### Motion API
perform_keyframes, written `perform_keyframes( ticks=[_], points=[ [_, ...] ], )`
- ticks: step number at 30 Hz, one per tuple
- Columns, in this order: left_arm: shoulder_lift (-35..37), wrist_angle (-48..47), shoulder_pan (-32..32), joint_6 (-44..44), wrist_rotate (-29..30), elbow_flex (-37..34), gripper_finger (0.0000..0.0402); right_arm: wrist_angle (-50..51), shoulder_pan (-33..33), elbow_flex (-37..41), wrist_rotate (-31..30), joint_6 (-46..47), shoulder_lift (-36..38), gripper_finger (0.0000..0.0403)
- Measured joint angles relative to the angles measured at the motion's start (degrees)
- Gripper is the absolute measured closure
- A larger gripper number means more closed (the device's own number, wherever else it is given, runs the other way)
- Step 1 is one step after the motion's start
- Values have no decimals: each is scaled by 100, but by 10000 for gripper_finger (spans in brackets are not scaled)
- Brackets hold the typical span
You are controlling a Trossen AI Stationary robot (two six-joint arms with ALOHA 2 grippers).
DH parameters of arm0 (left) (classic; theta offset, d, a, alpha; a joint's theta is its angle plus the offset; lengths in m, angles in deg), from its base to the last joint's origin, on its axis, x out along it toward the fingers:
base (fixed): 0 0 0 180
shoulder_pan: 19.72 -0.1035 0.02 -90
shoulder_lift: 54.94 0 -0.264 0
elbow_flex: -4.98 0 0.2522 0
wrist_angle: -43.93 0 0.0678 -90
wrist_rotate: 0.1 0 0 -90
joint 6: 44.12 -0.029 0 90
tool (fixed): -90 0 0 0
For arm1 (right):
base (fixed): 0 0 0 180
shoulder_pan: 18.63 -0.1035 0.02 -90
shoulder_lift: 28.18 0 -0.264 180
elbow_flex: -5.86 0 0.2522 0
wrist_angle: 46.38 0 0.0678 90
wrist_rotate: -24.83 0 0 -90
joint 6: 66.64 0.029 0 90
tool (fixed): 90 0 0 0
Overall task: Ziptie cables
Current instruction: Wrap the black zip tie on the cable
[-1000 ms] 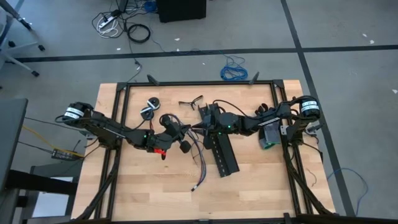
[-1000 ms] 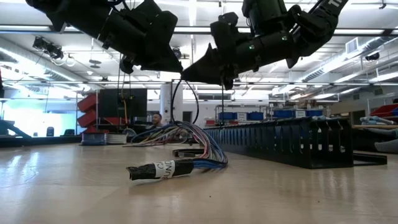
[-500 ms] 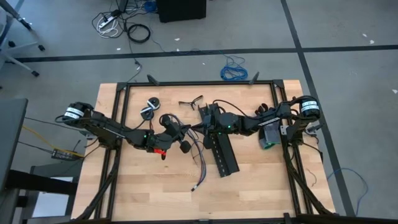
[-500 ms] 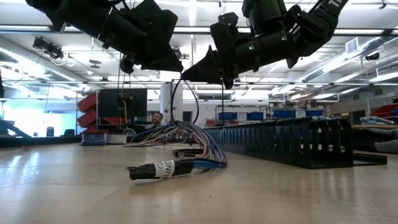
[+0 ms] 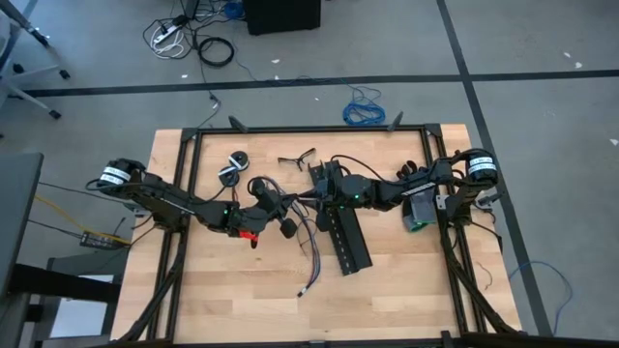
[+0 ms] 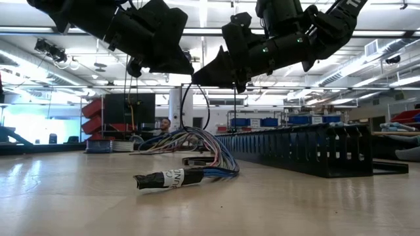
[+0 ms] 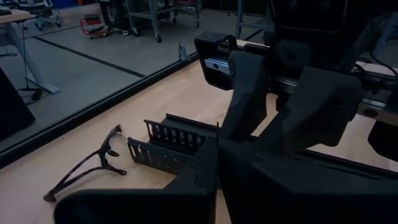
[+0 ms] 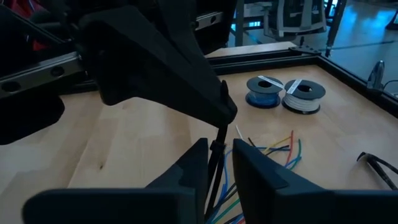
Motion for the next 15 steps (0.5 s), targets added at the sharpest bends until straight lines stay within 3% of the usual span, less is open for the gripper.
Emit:
perform_keyframes(
  ticks=[5, 15],
  points=[
    [1, 3, 0, 2, 0, 0, 402, 2, 0, 0, -2, 0, 0, 307],
    [-1, 33, 0, -1, -35, 0, 402, 4, 74, 0, 0, -2, 0, 308]
  ],
)
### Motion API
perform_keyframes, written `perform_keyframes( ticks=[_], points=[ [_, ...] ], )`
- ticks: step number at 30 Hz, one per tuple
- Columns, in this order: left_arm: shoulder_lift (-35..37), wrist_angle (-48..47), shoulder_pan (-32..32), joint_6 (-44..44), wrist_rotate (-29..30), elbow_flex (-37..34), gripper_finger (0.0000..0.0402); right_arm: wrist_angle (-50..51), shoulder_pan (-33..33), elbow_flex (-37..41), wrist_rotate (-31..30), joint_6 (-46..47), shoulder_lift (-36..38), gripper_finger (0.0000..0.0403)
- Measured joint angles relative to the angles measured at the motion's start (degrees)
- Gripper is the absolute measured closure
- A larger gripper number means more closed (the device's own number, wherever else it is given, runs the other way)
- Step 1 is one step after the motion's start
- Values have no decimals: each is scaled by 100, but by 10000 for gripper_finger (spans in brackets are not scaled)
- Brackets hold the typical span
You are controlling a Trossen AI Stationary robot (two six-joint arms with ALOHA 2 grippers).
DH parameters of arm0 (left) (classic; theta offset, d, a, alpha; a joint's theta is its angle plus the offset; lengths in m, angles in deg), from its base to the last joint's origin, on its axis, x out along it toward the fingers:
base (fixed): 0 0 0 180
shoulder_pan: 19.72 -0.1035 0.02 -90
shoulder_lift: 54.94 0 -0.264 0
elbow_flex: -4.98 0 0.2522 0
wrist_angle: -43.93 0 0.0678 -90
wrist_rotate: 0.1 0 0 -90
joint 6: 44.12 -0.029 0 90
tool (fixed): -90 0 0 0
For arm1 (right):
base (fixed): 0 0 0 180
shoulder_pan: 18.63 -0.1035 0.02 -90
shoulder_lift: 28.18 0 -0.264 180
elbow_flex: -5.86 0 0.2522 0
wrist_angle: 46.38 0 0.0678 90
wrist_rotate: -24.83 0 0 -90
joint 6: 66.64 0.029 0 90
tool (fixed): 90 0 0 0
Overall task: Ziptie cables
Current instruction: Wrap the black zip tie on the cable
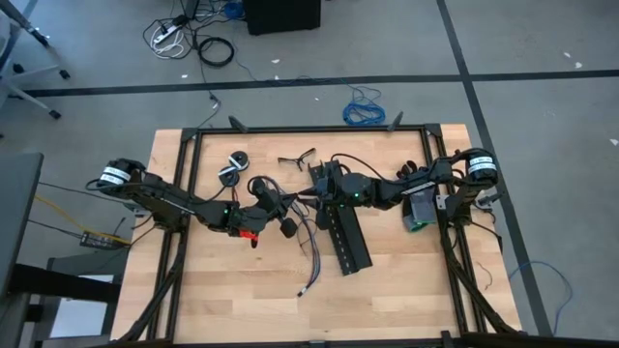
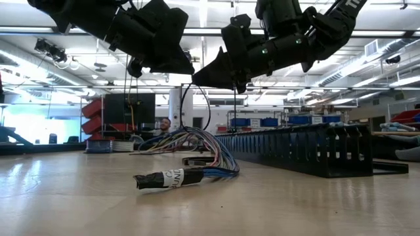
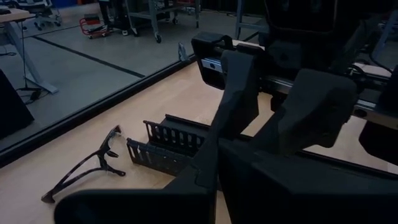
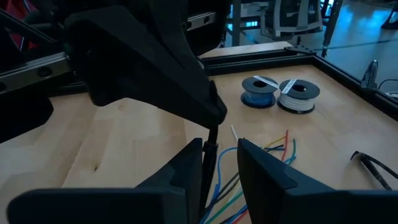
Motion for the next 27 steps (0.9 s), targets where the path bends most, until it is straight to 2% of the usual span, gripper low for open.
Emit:
perform_keyframes(
  ticks=[6, 16, 27],
  points=[
    [2, -2, 0, -4, -1, 0, 401, 2, 0, 0, 0, 0, 0, 309],
    [1, -9, 0, -13, 1, 0, 402, 4, 0, 0, 4, -13, 0, 333],
    [1, -14, 0, -17, 7, 0, 402, 7, -2, 0, 7, -151, 0, 378]
  ],
)
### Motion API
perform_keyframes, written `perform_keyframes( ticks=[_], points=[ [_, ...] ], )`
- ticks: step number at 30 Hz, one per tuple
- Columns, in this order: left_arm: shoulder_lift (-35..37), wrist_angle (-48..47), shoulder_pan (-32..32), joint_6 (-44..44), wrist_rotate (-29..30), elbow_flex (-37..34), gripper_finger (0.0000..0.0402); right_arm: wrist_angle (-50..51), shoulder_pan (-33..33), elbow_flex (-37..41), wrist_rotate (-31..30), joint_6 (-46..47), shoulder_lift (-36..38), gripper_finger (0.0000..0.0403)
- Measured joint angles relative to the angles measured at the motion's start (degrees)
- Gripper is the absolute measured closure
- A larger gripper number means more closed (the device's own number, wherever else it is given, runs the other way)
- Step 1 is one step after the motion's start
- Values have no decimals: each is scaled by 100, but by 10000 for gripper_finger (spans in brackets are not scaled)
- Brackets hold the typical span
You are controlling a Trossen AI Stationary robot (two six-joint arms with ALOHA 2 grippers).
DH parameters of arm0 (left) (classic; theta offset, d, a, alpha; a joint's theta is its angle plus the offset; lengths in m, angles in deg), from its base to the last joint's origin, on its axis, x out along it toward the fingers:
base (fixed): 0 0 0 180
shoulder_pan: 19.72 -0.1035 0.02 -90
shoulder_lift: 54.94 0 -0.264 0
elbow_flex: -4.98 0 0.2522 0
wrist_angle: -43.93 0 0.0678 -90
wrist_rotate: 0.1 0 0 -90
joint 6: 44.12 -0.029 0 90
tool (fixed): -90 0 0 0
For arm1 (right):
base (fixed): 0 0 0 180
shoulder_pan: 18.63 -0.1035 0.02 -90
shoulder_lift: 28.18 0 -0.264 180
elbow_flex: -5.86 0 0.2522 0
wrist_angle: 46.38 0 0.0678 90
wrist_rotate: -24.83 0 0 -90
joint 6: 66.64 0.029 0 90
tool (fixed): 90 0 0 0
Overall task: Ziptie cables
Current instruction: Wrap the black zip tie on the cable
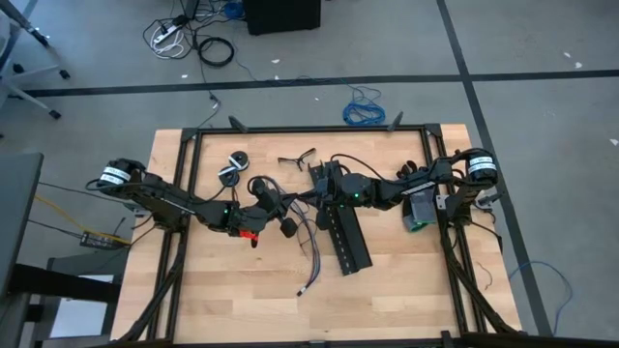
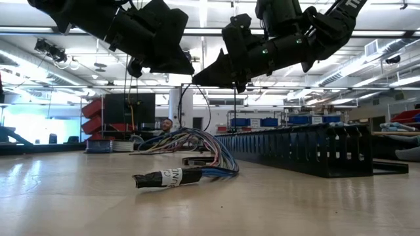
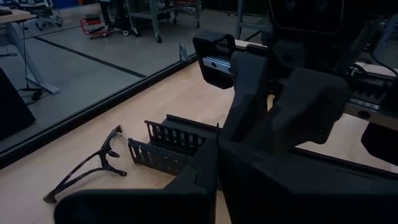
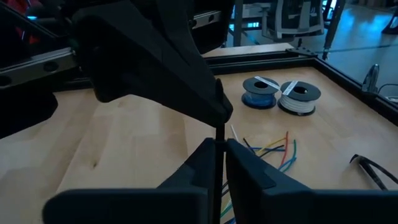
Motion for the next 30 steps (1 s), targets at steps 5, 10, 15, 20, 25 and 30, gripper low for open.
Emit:
perform_keyframes(
  ticks=[5, 10, 15, 20, 25, 30],
  points=[
    [-1, -3, 0, 0, 13, 0, 402, 0, 0, 0, -1, -55, 0, 396],
    [-1, -1, 0, -1, 13, 0, 401, 0, 0, 0, -3, -56, 0, 402],
    [-1, 50, 0, -1, 13, -2, 401, -7, 0, 0, -3, -55, 0, 403],
    [-1, 60, 0, -2, 9, -2, 401, -7, 0, 0, 34, -98, 0, 400],
    [-1, 64, 0, -1, -9, -2, 401, -4, 0, 0, 116, -216, 0, 376],
    [-1, 69, 0, 0, -7, -2, 401, -4, 0, 0, 148, -187, 0, 330]
  ],
)
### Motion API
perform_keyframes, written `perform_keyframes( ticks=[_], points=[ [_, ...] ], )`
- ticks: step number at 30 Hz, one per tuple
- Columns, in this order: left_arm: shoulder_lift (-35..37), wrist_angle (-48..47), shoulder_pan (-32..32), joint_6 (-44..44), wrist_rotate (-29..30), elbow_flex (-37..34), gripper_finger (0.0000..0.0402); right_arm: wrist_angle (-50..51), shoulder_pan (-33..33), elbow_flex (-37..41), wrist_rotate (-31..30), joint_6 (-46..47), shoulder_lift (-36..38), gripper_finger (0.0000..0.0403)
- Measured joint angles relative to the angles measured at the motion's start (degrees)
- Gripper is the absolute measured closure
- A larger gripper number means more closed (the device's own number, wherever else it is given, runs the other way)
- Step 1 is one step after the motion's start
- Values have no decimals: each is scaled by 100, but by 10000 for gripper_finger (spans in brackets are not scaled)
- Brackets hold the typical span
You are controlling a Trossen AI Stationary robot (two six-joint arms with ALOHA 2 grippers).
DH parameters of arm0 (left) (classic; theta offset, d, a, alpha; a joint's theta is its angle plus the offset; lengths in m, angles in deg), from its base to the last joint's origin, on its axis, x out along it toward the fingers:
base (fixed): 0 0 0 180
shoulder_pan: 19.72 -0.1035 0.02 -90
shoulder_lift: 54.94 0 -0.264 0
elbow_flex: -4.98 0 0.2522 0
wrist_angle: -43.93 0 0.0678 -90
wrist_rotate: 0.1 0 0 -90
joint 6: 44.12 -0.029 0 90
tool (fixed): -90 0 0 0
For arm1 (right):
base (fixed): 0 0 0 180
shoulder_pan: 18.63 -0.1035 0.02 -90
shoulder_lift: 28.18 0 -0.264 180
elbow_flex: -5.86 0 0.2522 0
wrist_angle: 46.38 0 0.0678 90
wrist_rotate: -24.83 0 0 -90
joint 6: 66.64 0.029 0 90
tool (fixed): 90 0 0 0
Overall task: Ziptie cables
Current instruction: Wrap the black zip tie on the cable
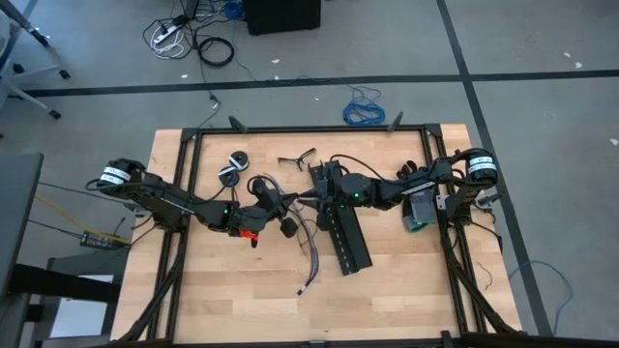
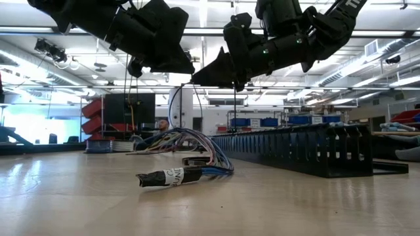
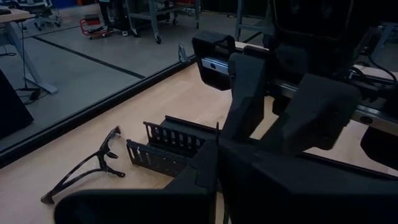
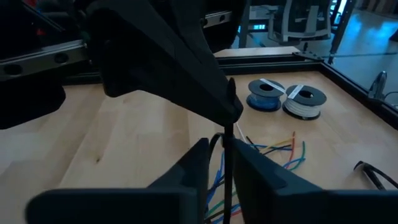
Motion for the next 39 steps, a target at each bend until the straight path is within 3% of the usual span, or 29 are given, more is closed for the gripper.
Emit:
perform_keyframes(
  ticks=[8, 39],
  points=[
    [0, 57, 0, 0, -11, 0, 402, -12, 2, 0, -9, -5, -2, 284],
    [0, 65, 0, -66, 22, 0, 402, -77, 9, 0, -4, -16, -2, 291]
  ],
)
